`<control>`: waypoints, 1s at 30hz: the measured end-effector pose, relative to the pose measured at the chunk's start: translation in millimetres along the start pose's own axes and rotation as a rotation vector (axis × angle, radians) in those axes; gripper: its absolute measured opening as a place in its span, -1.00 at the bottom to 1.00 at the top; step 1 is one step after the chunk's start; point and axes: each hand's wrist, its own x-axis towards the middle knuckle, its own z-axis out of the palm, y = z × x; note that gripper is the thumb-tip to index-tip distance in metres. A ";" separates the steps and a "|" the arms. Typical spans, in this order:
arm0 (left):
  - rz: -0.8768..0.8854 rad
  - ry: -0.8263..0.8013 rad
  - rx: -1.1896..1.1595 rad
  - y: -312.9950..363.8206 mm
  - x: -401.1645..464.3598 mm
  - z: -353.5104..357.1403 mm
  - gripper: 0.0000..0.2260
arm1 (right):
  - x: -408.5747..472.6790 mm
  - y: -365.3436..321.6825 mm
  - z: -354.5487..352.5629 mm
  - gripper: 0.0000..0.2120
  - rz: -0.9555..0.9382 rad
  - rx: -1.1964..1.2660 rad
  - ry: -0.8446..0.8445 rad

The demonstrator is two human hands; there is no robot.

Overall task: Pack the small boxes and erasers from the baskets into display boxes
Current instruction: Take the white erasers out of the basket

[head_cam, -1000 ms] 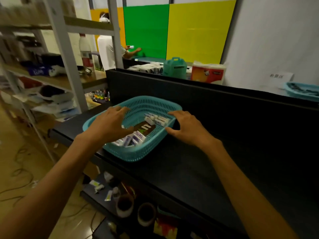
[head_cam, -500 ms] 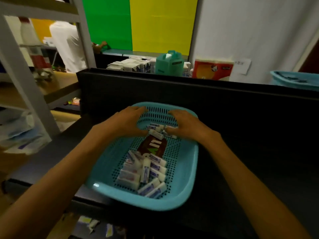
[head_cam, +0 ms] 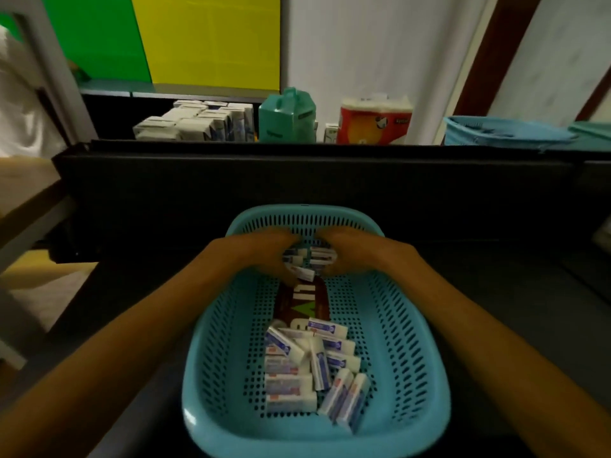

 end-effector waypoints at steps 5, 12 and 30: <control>0.049 -0.046 0.042 5.9 0.3 5.4 -0.38 | 3.7 -2.4 4.3 -0.41 -0.006 -0.102 -0.038; 0.047 -0.061 0.077 14.0 -7.5 7.9 -0.45 | -5.9 -5.6 6.9 -0.29 -0.005 -0.122 -0.129; -0.058 -0.148 0.096 24.1 -33.7 18.7 -0.54 | -31.1 -17.8 17.7 -0.35 -0.081 -0.170 -0.239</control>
